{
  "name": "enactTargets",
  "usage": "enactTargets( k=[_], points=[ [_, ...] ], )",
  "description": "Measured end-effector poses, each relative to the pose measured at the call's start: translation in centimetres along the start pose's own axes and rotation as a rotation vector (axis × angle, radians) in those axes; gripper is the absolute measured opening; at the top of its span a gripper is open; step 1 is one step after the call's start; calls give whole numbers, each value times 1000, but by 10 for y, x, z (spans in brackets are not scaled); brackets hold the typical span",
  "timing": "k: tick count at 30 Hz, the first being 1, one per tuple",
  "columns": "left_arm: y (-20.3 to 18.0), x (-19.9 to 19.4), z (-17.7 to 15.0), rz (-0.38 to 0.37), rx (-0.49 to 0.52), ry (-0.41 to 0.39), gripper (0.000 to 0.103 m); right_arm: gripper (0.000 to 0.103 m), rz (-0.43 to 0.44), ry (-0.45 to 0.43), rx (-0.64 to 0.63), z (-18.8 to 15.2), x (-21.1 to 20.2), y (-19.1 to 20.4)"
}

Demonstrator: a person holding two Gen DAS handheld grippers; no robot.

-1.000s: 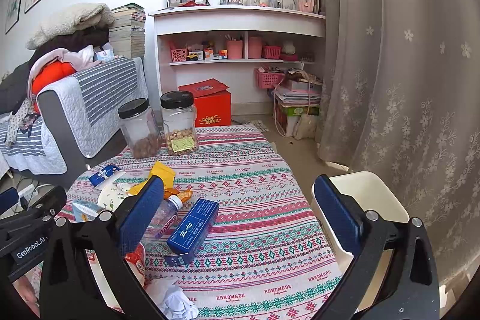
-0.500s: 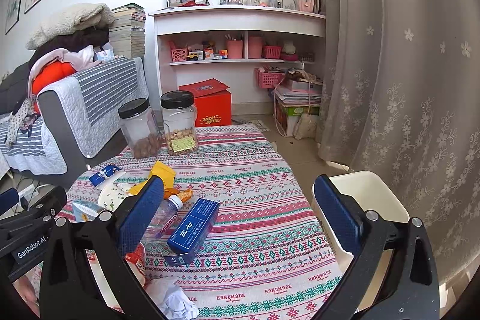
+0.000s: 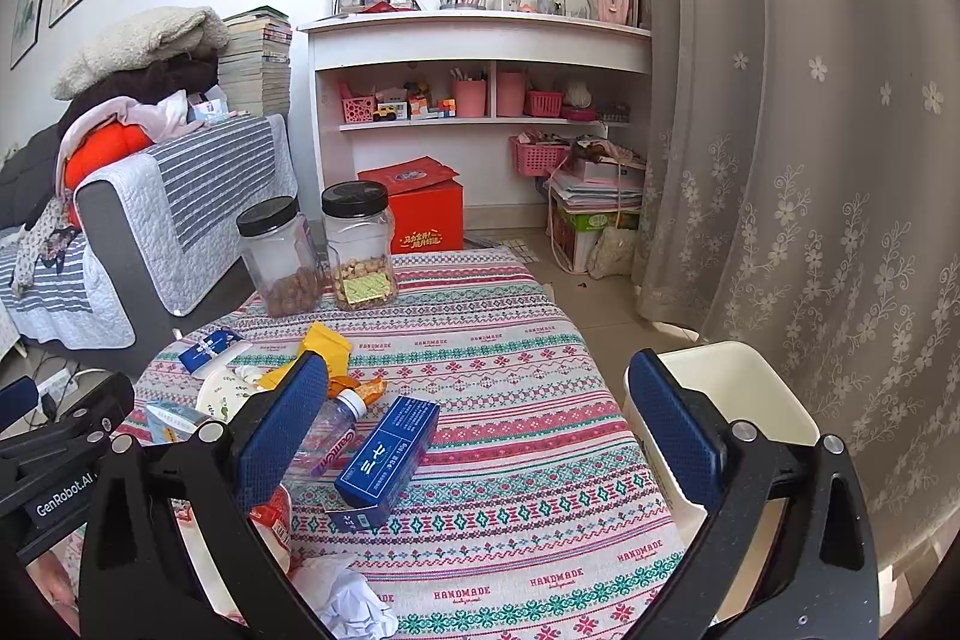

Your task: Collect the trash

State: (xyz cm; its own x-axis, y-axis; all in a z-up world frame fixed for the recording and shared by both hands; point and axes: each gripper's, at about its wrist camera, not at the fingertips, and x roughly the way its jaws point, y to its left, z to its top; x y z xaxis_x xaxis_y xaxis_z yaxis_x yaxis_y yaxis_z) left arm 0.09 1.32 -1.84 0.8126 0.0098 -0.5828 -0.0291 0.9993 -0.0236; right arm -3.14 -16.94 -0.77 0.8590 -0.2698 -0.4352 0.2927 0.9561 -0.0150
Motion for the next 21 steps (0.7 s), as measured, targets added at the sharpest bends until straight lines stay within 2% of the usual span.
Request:
enactTargets(
  k=[11,15,18,21],
  points=[
    [10,2,-6,5,-12,16,96,96,8,32,8,-10,2,16],
    [34,7,8,-23,-90,53,96,96,59,126,64,0,13,-2],
    [64,10,34,-38,-190,63,96,96,103,186,135,16,18,-11],
    [91,16,65,-85,-287,77,96,96,160,257,184,37,31,-17]
  ],
)
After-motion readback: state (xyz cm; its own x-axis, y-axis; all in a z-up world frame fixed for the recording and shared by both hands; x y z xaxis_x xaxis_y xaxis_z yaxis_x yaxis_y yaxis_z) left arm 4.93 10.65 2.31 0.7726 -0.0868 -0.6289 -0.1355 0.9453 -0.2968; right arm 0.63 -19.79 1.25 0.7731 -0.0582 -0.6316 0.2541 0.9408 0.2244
